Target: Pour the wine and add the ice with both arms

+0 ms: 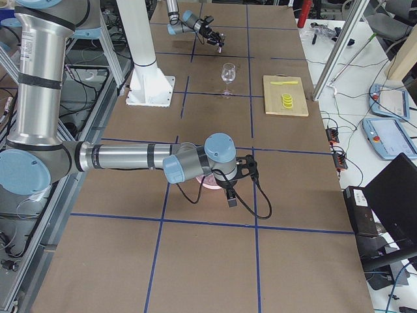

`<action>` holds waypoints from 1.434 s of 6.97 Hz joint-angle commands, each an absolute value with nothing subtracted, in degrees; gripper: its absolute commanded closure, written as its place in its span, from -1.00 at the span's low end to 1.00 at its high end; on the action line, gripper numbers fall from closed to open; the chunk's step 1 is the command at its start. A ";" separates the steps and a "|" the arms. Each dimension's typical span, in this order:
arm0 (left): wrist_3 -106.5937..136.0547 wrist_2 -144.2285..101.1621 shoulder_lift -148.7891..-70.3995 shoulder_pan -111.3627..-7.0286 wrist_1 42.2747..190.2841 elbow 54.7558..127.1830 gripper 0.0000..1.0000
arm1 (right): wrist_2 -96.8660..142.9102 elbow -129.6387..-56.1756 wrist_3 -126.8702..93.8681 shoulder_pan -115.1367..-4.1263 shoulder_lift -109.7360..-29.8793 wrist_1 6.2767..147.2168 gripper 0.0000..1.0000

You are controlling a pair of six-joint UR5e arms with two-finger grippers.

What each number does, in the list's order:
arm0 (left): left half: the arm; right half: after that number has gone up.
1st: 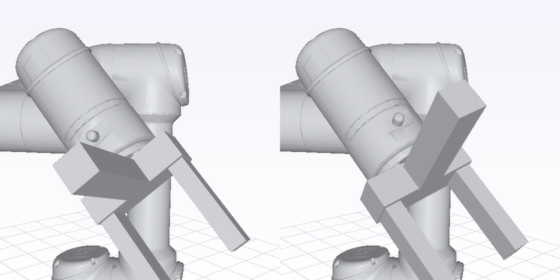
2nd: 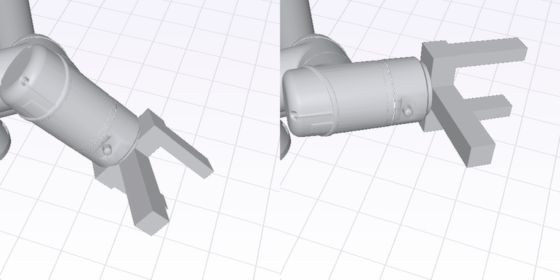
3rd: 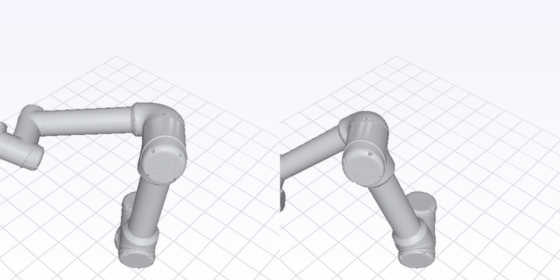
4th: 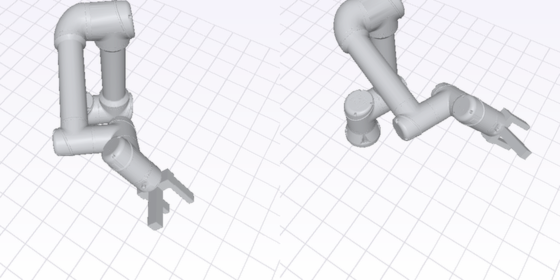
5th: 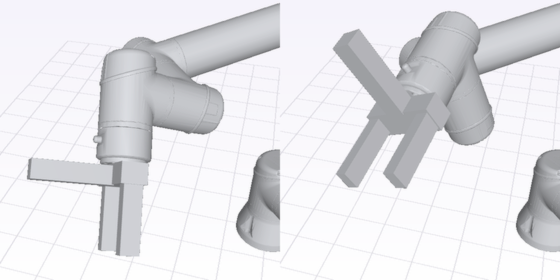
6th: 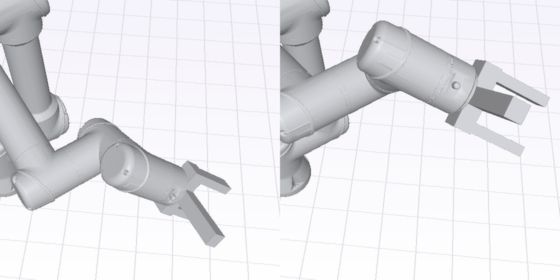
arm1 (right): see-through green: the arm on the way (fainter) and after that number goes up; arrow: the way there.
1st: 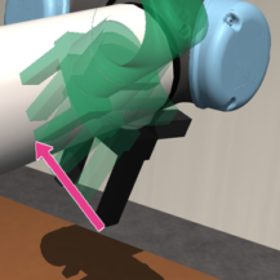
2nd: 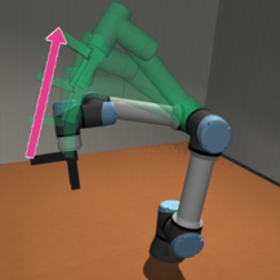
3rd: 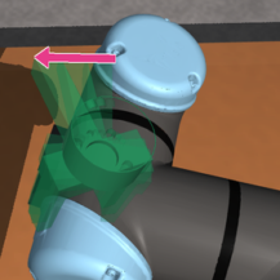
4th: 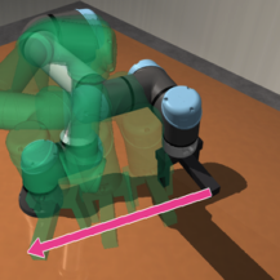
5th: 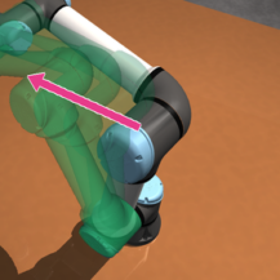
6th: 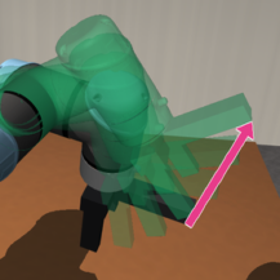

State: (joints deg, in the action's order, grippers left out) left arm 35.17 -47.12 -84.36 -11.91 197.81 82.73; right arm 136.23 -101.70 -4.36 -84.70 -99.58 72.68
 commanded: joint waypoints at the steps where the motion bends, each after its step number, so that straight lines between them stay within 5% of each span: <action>1: 35.16 -47.11 -85.25 -11.60 196.79 82.44 1.00 | 136.23 -101.60 -4.39 -84.73 -99.58 72.69 -1.00; 10: 35.16 -47.11 -85.52 -10.90 196.96 81.48 0.65 | 136.23 -101.51 -4.31 -84.64 -99.58 72.69 -1.00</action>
State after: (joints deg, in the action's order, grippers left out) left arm 35.16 -47.18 -85.52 -11.08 196.96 81.54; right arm 136.23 -101.51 -4.31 -84.68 -99.58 72.69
